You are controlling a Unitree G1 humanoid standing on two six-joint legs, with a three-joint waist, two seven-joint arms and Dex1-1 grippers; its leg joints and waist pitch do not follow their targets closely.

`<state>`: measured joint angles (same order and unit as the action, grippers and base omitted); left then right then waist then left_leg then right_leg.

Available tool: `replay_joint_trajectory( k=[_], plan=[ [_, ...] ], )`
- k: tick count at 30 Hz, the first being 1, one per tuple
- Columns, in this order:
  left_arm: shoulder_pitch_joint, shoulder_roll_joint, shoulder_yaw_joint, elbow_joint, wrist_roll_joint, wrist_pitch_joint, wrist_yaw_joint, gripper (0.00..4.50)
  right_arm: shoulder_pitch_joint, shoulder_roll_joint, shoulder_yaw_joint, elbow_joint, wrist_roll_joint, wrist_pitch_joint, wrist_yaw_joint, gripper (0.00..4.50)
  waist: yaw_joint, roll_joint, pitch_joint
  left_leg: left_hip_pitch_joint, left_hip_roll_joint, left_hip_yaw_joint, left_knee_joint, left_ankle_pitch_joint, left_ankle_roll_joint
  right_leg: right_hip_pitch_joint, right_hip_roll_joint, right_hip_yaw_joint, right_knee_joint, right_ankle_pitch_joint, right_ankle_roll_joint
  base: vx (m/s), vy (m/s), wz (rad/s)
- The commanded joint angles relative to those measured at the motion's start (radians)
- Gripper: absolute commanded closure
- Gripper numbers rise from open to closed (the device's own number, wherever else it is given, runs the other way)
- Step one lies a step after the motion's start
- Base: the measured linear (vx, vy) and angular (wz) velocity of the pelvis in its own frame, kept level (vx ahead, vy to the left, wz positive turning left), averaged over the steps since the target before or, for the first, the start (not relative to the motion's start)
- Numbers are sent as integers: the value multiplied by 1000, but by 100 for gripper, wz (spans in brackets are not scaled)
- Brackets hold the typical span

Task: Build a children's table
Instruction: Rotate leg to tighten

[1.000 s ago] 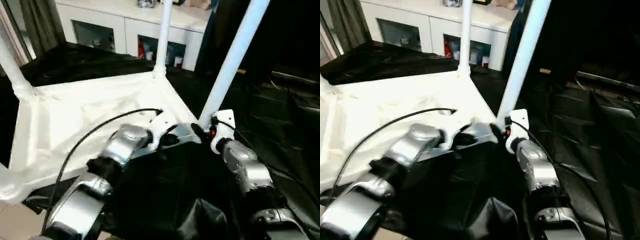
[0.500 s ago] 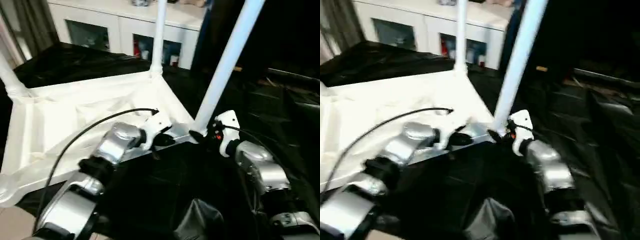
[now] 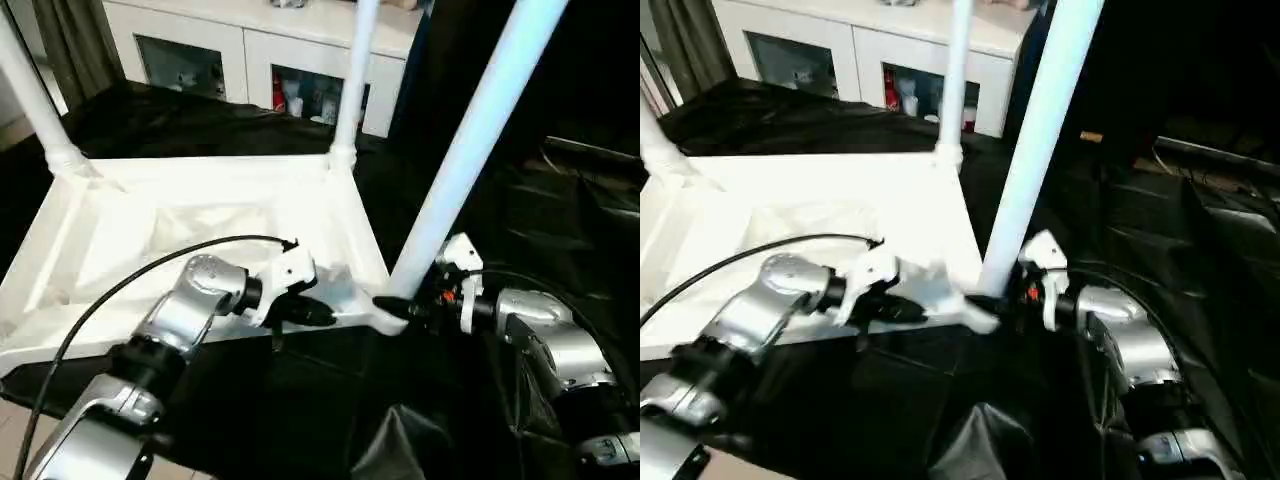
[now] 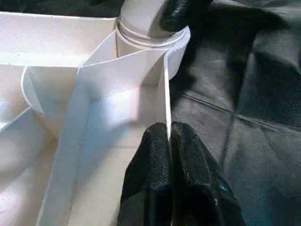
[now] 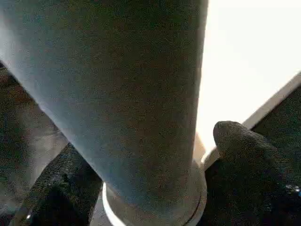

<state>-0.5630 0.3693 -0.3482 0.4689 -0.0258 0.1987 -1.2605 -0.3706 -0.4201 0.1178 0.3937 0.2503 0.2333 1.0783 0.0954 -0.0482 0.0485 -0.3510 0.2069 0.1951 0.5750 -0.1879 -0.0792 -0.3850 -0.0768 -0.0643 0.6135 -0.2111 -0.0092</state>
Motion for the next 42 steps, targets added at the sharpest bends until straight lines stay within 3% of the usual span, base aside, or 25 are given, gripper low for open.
replay_joint_trajectory(
  k=[1, 2, 5, 7, 10, 16, 22, 25, 26, 27, 31, 35, 38, 39, 41, 42],
  plan=[
    [15, -6, -10, -9, -31, 6, -38, 450, 6, -19, -3, -17, 11, 7, 11, 81, 2, -4, -54, 7, 35, -12, -61, -147, 53, 42, -72, 49, -67, -121, -231, 0, 0, 0],
    [18, -3, -9, -16, -32, 10, -41, 450, 7, -19, -4, -18, 11, 7, 15, 108, 1, -4, -54, 8, 35, -12, -61, -150, 50, 41, -72, 49, -69, -127, -229, 0, 0, 0],
    [27, 3, -7, -39, -39, 28, -50, 450, 8, -23, -8, -19, 18, 10, 32, 121, 1, -5, -56, 7, 34, -12, -60, -138, 51, 41, -71, 49, -65, -112, -230, 0, 0, 0],
    [29, 1, -6, -45, -41, 35, -44, 450, 7, -25, -9, -21, 24, 19, 45, 154, 1, -5, -57, 6, 34, -13, -59, -123, 54, 43, -70, 49, -62, -91, -235, 0, 0, 0],
    [30, 1, -7, -47, -42, 39, -46, 450, 8, -25, -10, -22, 27, 23, 49, 161, 0, -7, -59, 5, 32, -11, -56, -96, 69, 44, -68, 48, -57, -43, -244, 0, 0, 0],
    [30, -7, 0, -40, -32, 46, -11, 450, 22, -5, -16, -29, 40, 41, 30, 203, 0, -8, -57, 5, 33, -12, -57, -111, 63, 44, -70, 48, -61, -86, -235, 0, 0, 0],
    [-75, -106, 40, 142, 60, 29, 292, 450, -10, 82, -87, 59, -6, 44, -242, 222, -5, -9, -54, 9, 30, -13, -60, -156, 21, 38, -70, 48, -74, -187, -208, 0, 0, 0],
    [-157, -180, 68, 261, 89, 36, 488, 450, -1, 161, -115, 54, -20, 63, -404, 236, -2, -10, -57, 9, 27, -13, -57, -140, 14, 38, -71, 50, -74, -173, -193, 0, 0, 0],
    [-165, -188, 71, 272, 90, 38, 505, 450, 0, 172, -118, 53, -22, 64, -425, 239, -1, -5, -57, 9, 28, -14, -57, -141, 14, 37, -72, 51, -73, -167, -195, 0, 0, 0],
    [-176, -199, 75, 288, 91, 43, 526, 450, 4, 188, -123, 50, -25, 65, -457, 241, 0, -9, -60, 6, 27, -14, -56, -127, 18, 41, -72, 50, -70, -141, -196, 0, 0, 0],
    [-243, -259, 77, 391, 114, 6, 635, 450, 28, 300, -135, 49, -51, 35, -635, 245, 1, -5, -59, 8, 26, -15, -58, -127, 16, 40, -72, 49, -72, -124, -195, 0, 0, 0],
    [-258, -272, 71, 421, 121, -33, 621, 450, 40, 322, -114, 30, -88, 11, -666, 248, 3, -3, -56, 8, 27, -16, -63, -166, 13, 40, -72, 49, -79, -158, -182, 0, 0, 0],
    [-246, -269, 56, 420, 118, -85, 560, 450, 58, 325, -127, -24, -44, 1, -609, 248, 8, -3, -55, 10, 28, -16, -64, -184, 18, 41, -74, 50, -83, -177, -174, 0, 0, 0],
    [-247, -271, 57, 428, 112, -101, 553, 450, 61, 317, -132, -36, -38, 0, -599, 195, 10, -3, -56, 9, 29, -16, -64, -171, 21, 41, -74, 51, -80, -162, -174, 0, 0, 0],
    [-246, -270, 57, 431, 108, -117, 542, 450, 61, 307, -133, -42, -36, -6, -587, 181, 13, -4, -57, 8, 28, -15, -62, -150, 29, 42, -74, 50, -77, -138, -178, 0, 0, 0],
    [-243, -271, 58, 434, 102, -142, 527, 450, 58, 282, -141, -56, -34, -16, -577, 181, 14, -10, -56, 4, 27, -15, -62, -154, 37, 45, -73, 50, -79, -145, -173, 0, 0, 0]
  ],
)
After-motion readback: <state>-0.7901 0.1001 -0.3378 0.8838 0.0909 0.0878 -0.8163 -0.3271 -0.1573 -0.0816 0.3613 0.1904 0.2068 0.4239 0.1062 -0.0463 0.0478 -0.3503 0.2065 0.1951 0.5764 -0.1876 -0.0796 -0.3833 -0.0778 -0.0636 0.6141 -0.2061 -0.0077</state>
